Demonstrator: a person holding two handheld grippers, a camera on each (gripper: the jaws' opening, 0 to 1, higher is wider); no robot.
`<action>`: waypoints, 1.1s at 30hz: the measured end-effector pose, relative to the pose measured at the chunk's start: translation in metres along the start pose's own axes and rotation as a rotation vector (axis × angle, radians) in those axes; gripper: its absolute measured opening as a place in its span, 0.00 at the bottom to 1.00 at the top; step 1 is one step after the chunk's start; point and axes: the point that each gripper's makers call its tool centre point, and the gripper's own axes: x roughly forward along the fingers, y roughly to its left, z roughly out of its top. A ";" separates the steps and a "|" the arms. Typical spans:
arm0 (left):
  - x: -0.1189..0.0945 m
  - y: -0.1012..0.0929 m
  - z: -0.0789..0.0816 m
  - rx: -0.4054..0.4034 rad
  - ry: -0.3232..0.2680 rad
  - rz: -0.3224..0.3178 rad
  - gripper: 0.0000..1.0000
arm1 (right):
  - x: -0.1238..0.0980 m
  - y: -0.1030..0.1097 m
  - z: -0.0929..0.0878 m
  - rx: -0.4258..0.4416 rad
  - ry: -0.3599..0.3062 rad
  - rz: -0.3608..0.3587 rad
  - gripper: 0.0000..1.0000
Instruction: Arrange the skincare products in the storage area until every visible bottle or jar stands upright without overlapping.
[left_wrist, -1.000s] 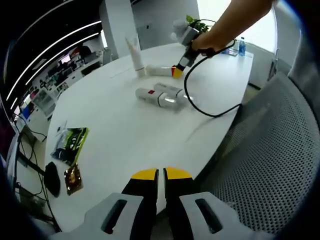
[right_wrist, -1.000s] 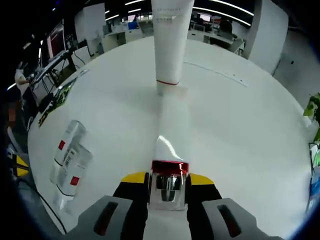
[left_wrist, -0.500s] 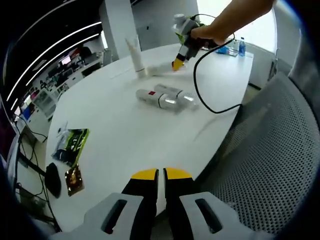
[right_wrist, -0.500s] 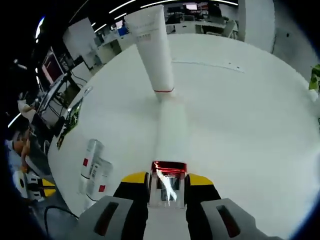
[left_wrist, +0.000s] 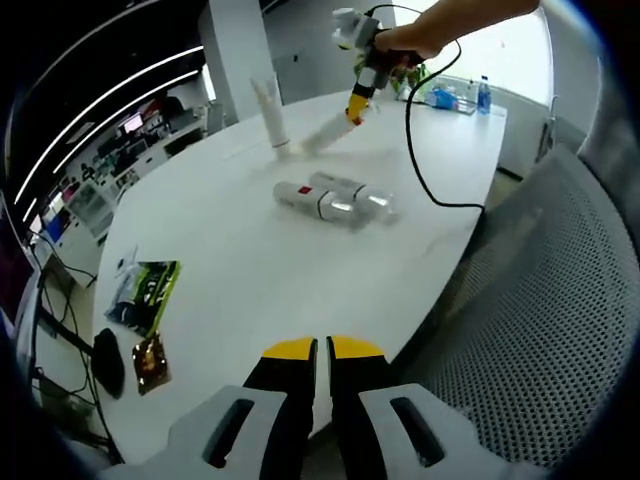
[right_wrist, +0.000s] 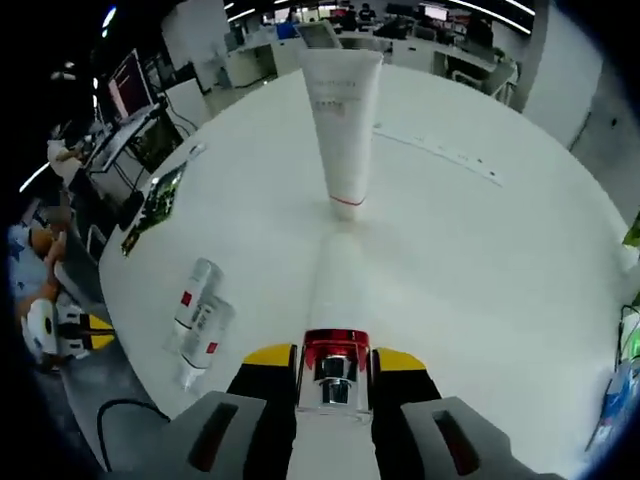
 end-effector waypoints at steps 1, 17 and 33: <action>0.000 0.000 0.001 0.001 -0.002 0.002 0.00 | -0.001 0.004 -0.002 0.032 0.007 0.023 0.20; 0.000 0.000 0.001 0.007 -0.002 0.004 0.00 | -0.024 0.025 -0.008 -0.135 0.162 0.037 0.20; -0.001 0.004 0.001 0.001 -0.005 0.018 0.00 | -0.023 0.034 0.022 -0.394 0.438 0.039 0.20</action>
